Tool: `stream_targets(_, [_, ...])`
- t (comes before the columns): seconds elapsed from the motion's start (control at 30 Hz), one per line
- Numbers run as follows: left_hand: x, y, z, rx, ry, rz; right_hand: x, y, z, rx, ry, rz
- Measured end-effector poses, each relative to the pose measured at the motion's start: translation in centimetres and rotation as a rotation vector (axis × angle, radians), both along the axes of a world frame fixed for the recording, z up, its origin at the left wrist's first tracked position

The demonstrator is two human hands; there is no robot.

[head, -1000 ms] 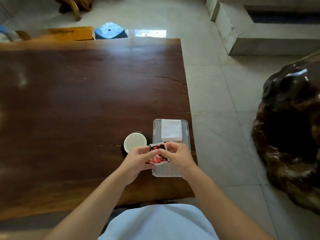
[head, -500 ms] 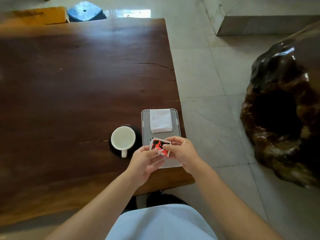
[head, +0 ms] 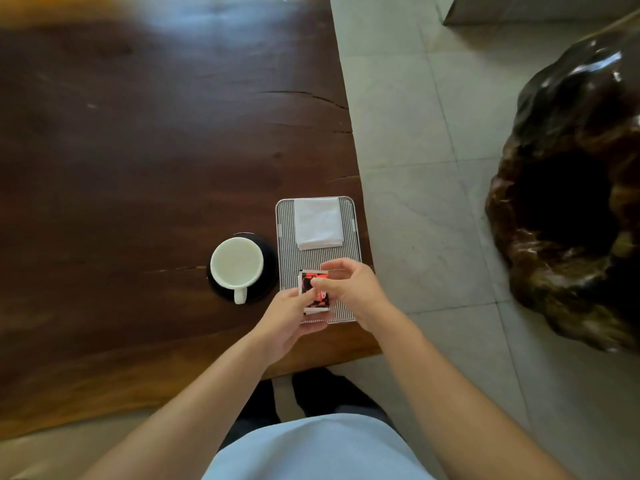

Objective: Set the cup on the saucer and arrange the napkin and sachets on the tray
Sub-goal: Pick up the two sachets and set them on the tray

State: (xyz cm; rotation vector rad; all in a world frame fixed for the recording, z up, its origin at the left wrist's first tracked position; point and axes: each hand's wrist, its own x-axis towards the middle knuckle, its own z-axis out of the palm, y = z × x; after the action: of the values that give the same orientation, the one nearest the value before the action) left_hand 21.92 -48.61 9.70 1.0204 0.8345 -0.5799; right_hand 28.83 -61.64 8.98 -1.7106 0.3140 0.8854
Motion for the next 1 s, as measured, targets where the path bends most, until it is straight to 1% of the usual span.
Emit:
stream_targets(0.1, [0.0, -0.1, -1.2, 0.037, -0.012, -0.009, 0.0, 0.2, -1.7, -0.078, 0.052, -0.033])
stream_targets(0.17, [0.2, -0.2, -2.0, -0.007, -0.001, 0.027, 0.3, 0.3, -2.9, -0.132, 0.077, -0.045])
stream_targets(0.27, [0.7, 0.1, -3.2, -0.049, 0.031, 0.084, 1.1, 0.1, -4.4, -0.189, 0.042, -0.015])
stream_targets(0.33, [1.2, 0.6, -4.3, -0.019, 0.059, 0.133, 1.7, 0.0, -5.3, -0.235, 0.006, -0.016])
stream_targets(0.4, [1.5, 1.0, -5.3, 0.059, 0.070, 0.153, 2.1, -0.2, -6.1, -0.296, -0.028, -0.042])
stream_targets(0.5, [1.9, 1.6, -6.5, 0.239, 0.049, 0.099, 2.7, -1.0, -6.6, -0.389, -0.061, -0.084])
stream_targets(0.6, [2.1, 2.2, -7.4, 0.379, 0.000, 0.026, 2.9, -2.2, -6.8, -0.384, -0.041, -0.132])
stream_targets(0.7, [2.4, 2.4, -8.2, 0.504, -0.016, -0.105, 2.8, -2.6, -7.4, -0.375, -0.011, -0.137])
stream_targets(0.8, [2.6, 2.2, -8.3, 0.630, -0.044, -0.211, 2.5, -2.5, -8.1, -0.390, -0.039, -0.075])
stream_targets(0.9, [2.7, 1.9, -8.1, 0.775, -0.115, -0.310, 2.3, -2.1, -8.7, -0.467, -0.123, 0.037])
stream_targets(1.0, [2.5, 1.5, -8.2, 0.852, -0.200, -0.354, 2.2, -1.9, -9.1, -0.535, -0.185, 0.118])
